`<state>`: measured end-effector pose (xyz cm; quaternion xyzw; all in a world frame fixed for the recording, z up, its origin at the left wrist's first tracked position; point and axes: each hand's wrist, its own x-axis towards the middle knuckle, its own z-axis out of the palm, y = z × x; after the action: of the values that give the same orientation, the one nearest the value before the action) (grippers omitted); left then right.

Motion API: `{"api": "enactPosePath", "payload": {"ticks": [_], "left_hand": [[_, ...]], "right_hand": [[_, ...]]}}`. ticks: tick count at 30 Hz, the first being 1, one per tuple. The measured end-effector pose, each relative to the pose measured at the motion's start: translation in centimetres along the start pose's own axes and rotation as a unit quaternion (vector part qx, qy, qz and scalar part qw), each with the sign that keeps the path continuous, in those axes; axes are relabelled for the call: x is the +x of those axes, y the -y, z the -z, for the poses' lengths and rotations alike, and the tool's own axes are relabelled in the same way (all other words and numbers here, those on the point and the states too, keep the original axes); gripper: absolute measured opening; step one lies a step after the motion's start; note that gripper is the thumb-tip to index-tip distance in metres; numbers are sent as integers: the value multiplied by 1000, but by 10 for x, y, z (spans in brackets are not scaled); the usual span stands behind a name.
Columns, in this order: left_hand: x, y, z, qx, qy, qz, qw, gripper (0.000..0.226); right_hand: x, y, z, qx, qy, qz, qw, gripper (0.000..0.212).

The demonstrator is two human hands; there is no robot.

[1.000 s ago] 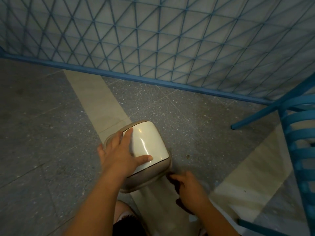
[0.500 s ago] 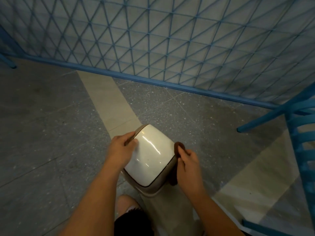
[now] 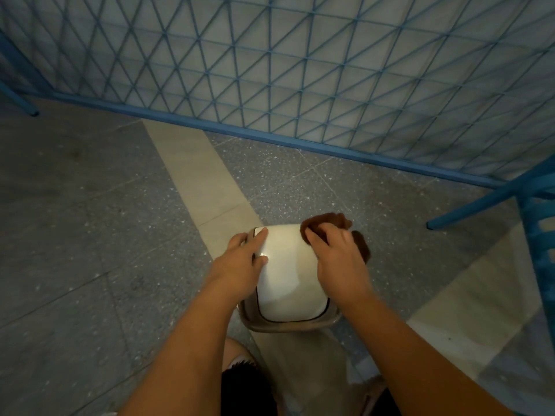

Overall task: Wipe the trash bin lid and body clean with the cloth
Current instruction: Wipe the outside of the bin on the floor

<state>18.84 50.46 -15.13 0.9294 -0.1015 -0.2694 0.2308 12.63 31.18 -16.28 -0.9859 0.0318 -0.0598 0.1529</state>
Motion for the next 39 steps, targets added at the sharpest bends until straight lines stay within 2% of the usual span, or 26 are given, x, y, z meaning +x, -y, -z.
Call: {"api": "enactPosePath", "payload": {"ticks": [4,9,13,19,23,29,32,33,35,36,37,39], "left_hand": [[1,4,-2,-15,-3,3,1000,51],[3,7,-6,-24,-12,-6,1000,52],[2,5,-5,-6,-15,1,1000,57],[1,7,-7,-23,-10,-2,1000,57],[2,5,-11,-26,-23,-21,999,52],[1,-7,-20,-62,-27,-39,997,50],[0,-10,-24,-88,-29,-37,995,48],[0,-11,-25,-96,-31,-38,994,48],[-2,-14,-26,-119,-41,-41,991,49],[-4,-16,-25,-139,-47,-37,988,52],[-5,-18,-24,-165,-50,-26,985,57],[-7,-19,-19,-219,-48,13,974,70]], "right_hand": [[-22,17,-13,14,-17,27,999,47],[-41,46,-26,105,-6,79,991,40],[-58,65,-43,166,47,74,982,35],[-79,51,-53,160,72,149,973,39],[-93,20,-49,101,61,146,982,35],[-124,-22,-38,32,43,5,999,36],[-125,-35,-36,73,-9,-116,991,37],[-120,-36,-31,107,-45,-185,976,36],[-106,-36,-15,182,-124,-321,921,33],[-99,-36,-7,218,-143,-360,896,34],[-92,-34,2,252,-149,-371,881,35],[-78,-30,14,309,-147,-339,877,37]]}}
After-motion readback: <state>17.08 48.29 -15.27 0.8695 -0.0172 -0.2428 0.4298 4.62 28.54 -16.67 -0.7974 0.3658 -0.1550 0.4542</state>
